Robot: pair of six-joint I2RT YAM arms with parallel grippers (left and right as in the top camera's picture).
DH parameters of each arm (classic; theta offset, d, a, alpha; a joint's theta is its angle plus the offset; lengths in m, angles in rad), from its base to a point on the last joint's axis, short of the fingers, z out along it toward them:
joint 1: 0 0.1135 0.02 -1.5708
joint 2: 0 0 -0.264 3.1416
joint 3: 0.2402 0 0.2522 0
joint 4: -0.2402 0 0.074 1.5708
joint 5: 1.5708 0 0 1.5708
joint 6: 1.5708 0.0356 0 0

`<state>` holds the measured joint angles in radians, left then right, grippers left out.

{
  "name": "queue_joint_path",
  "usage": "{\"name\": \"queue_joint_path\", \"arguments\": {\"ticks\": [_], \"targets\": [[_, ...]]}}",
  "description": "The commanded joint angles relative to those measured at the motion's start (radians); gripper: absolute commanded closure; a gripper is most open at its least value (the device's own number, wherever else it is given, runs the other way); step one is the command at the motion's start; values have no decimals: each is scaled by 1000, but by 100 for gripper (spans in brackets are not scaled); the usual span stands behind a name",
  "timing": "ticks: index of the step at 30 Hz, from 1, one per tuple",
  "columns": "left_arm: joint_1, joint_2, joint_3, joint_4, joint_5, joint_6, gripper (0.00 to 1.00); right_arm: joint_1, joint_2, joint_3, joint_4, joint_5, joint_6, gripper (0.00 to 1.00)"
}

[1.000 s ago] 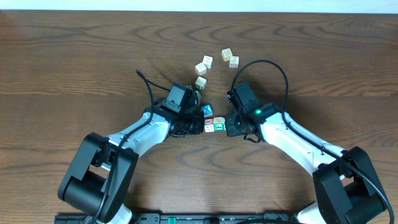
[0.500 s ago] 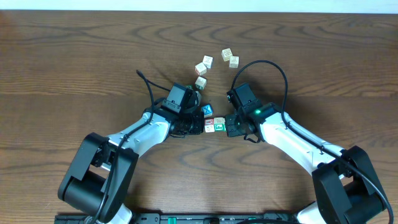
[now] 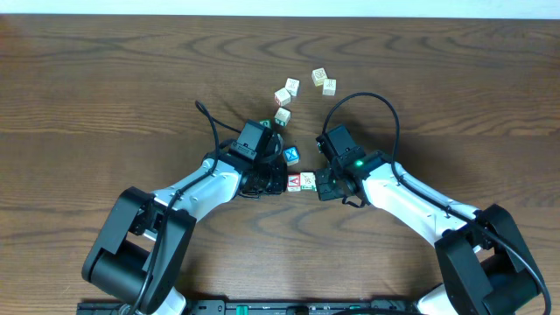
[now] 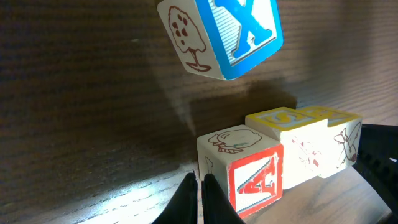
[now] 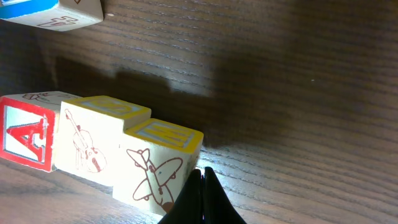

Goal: Lift 3 blocks

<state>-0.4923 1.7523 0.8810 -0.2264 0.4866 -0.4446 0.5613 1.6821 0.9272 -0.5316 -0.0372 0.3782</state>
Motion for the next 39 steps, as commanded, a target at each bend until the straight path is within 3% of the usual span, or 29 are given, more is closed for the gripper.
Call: {"name": "queue_joint_path", "arguments": {"ticks": [1, 19, 29, 39], "targets": [[-42, -7, 16, 14, 103, 14, 93, 49, 7, 11, 23, -161, 3, 98], [-41, -7, 17, -21, -23, 26, 92, 48, 7, 11, -33, -6, 58, 97], [-41, -7, 17, -24, -66, 29, 91, 48, 7, 11, -33, 37, 210, 96], [-41, -7, 17, -54, -141, 29, 86, 48, 7, 11, -87, 156, 235, 94]]}}
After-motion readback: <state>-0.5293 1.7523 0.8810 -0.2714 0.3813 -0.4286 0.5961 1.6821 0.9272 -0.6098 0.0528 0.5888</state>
